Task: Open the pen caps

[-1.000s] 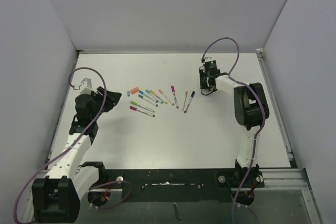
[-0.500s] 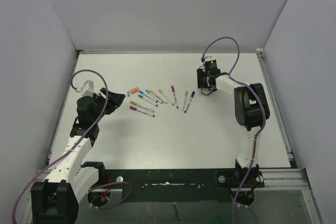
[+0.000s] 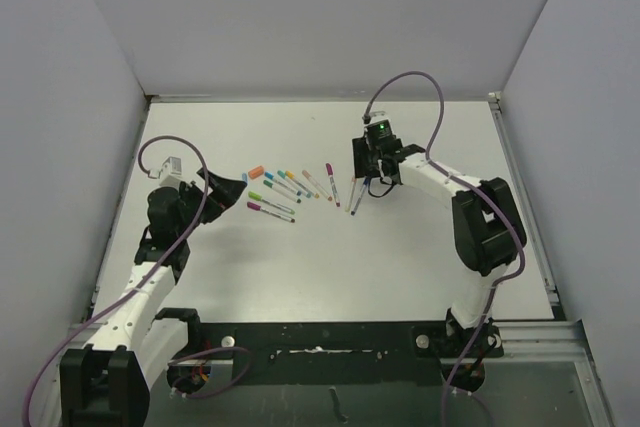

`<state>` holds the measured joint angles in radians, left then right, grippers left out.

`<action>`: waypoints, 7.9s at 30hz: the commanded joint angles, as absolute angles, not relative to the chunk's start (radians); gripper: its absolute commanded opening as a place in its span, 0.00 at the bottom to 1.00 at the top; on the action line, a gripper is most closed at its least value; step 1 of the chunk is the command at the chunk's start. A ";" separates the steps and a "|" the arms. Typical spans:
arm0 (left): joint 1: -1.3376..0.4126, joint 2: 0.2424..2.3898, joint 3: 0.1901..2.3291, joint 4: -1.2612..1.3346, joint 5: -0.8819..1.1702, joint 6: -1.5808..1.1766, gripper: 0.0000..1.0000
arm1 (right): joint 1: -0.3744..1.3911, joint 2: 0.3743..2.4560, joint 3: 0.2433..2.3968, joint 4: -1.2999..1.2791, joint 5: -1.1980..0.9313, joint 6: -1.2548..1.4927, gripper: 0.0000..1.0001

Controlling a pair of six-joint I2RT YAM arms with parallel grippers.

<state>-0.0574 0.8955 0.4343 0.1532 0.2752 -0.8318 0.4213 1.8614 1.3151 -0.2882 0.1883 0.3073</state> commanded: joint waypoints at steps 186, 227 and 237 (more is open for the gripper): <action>-0.161 1.397 0.754 0.544 0.147 -0.927 0.00 | 0.743 1.466 0.898 -0.005 -0.136 0.140 0.00; -0.038 1.825 1.009 0.119 0.111 -0.590 0.04 | 0.388 1.735 1.259 -0.178 0.009 0.169 0.00; -0.037 1.851 1.001 0.136 0.122 -0.593 0.17 | 0.381 1.797 1.282 -0.182 0.018 0.173 0.00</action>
<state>-0.0437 1.8339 0.9661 0.0723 0.1101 -0.5980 0.3912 1.7809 1.2240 -0.2180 0.0154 0.1680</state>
